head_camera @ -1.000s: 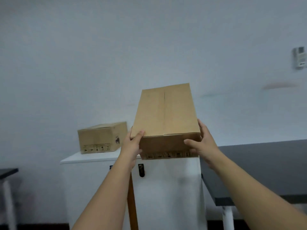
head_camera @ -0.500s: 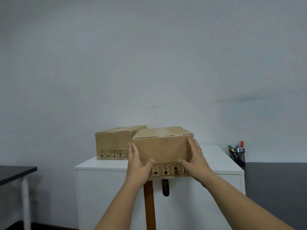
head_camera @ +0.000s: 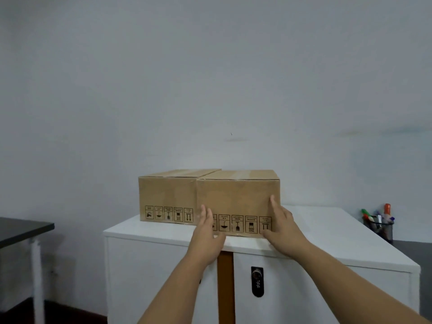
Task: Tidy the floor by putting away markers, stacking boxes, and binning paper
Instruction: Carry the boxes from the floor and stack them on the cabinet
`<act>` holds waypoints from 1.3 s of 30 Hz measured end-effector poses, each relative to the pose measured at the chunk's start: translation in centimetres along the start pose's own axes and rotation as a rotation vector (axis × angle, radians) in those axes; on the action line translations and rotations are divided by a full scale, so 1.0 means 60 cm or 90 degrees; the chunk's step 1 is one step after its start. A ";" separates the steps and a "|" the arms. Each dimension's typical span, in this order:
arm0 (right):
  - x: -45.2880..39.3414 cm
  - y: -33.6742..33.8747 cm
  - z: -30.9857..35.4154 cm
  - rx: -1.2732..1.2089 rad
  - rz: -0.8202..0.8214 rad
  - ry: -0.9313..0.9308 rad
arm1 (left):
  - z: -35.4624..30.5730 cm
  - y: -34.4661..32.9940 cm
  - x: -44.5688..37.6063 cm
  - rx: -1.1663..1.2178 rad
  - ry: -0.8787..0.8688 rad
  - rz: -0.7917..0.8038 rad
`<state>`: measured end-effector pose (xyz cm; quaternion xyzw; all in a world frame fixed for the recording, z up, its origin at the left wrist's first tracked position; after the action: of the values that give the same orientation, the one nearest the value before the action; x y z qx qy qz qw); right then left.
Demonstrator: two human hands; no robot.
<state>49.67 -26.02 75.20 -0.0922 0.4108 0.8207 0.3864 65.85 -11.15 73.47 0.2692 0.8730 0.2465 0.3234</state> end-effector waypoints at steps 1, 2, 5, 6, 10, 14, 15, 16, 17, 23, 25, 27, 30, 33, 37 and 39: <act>-0.012 -0.004 -0.003 0.000 0.006 -0.003 | 0.004 -0.002 -0.011 0.005 0.005 0.006; -0.023 -0.007 -0.005 0.000 0.010 -0.006 | 0.008 -0.005 -0.021 0.007 0.010 0.011; -0.050 -0.014 -0.015 0.007 0.009 -0.018 | 0.021 -0.012 -0.052 -0.015 0.033 0.035; -0.056 -0.015 -0.018 0.014 0.004 -0.021 | 0.025 -0.015 -0.062 -0.024 0.043 0.047; -0.064 -0.019 -0.032 0.068 -0.014 -0.016 | 0.033 -0.028 -0.082 -0.078 0.061 0.098; -0.052 -0.007 -0.036 0.025 -0.051 -0.033 | 0.018 -0.038 -0.070 -0.089 0.035 0.117; -0.047 0.002 -0.035 0.024 -0.065 -0.037 | 0.006 -0.041 -0.064 -0.083 0.016 0.118; -0.040 0.013 -0.037 0.027 -0.074 -0.042 | -0.009 -0.045 -0.056 -0.084 -0.008 0.121; -0.031 0.026 -0.038 0.031 -0.078 -0.052 | -0.029 -0.050 -0.046 -0.091 -0.036 0.125; 0.068 0.165 -0.069 0.072 -0.094 -0.171 | -0.196 -0.106 0.030 -0.032 -0.167 0.193; 0.118 0.231 -0.083 0.075 -0.108 -0.216 | -0.257 -0.130 0.062 0.018 -0.186 0.203; 0.174 0.300 -0.101 0.094 -0.132 -0.258 | -0.315 -0.162 0.104 0.090 -0.198 0.230; 0.271 0.404 -0.135 0.107 -0.192 -0.314 | -0.400 -0.228 0.174 0.164 -0.220 0.277; 0.388 0.501 -0.179 0.108 -0.251 -0.374 | -0.489 -0.302 0.259 0.232 -0.233 0.341; 0.572 0.611 -0.247 0.134 -0.342 -0.477 | -0.580 -0.408 0.406 0.306 -0.267 0.454; 0.647 0.637 -0.275 0.161 -0.375 -0.512 | -0.588 -0.447 0.474 0.318 -0.285 0.478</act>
<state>-6.80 -30.54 69.42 0.1661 0.2822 0.5914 0.7369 14.52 -21.96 68.58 0.6801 0.6574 0.0657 0.3178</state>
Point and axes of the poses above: each hand's wrist, its own x-axis away from the middle knuckle, its own y-axis out of the back of the hand, z = x × y, the point moved 5 cm from there along -x, towards the middle knuckle, and after that the axes turned 4 degrees about y, right-handed, at the moved point
